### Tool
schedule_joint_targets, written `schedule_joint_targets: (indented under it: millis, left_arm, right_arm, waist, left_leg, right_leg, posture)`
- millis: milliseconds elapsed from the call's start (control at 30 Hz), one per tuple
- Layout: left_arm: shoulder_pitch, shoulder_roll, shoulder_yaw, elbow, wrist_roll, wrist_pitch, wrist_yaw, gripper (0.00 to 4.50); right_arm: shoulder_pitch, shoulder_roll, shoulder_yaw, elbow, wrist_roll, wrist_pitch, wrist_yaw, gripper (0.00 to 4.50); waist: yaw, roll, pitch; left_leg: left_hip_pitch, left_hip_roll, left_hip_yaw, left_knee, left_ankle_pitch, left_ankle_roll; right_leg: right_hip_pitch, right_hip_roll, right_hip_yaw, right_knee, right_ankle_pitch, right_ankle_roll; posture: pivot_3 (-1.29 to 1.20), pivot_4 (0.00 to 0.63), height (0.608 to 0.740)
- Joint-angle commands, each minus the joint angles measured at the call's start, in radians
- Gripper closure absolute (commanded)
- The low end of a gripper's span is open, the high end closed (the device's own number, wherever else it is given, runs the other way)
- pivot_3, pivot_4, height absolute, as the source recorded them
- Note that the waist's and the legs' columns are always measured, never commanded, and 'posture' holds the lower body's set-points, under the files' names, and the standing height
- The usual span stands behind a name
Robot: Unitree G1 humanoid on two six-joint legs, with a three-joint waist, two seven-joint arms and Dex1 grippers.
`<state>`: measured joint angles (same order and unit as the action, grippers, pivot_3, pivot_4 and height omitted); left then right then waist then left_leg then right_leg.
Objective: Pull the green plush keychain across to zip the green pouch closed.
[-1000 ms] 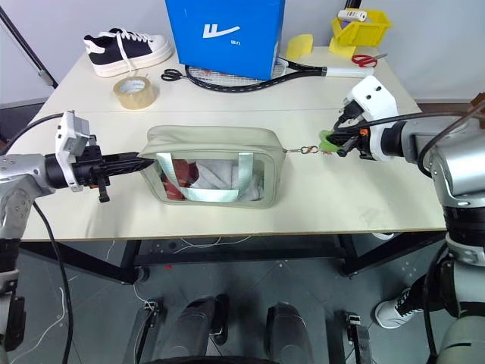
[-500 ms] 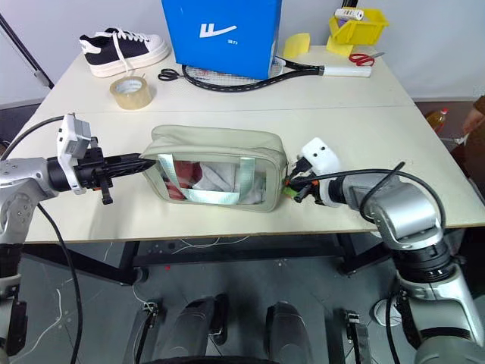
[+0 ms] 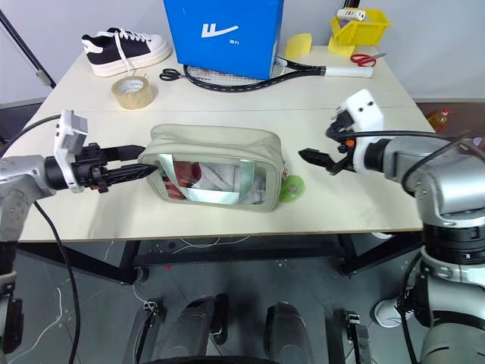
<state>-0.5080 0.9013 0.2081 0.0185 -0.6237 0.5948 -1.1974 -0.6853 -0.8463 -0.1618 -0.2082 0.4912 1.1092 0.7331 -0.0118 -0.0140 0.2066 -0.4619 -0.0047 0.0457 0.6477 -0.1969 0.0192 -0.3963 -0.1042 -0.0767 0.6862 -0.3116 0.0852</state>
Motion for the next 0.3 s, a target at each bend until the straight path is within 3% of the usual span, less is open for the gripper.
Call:
schedule_joint_targets:
  millis: [33, 300]
  left_arm:
    - [-0.023, 0.063, 0.074, 0.012, -0.043, 0.014, -0.050, 0.02]
    - [-0.012, 0.100, 0.087, 0.071, 0.001, -0.050, -0.062, 0.02]
  right_arm:
    - [0.018, -0.042, -0.094, -0.040, 0.075, -0.064, 0.093, 0.00]
    - [0.120, -0.070, -0.106, -0.121, 0.142, -0.142, 0.184, 0.00]
  waist:
    - [0.000, 0.000, 0.000]
    - [0.000, 0.000, 0.000]
  left_leg:
    - [0.000, 0.000, 0.000, 0.000, 0.000, 0.000]
    - [0.001, 0.000, 0.000, 0.000, 0.000, 0.000]
  right_leg:
    - [0.000, 0.000, 0.000, 0.000, 0.000, 0.000]
    - [0.001, -0.001, 0.000, 0.000, 0.000, 0.000]
  posture:
    - [0.00, 0.150, 0.707]
    - [0.00, 0.150, 0.707]
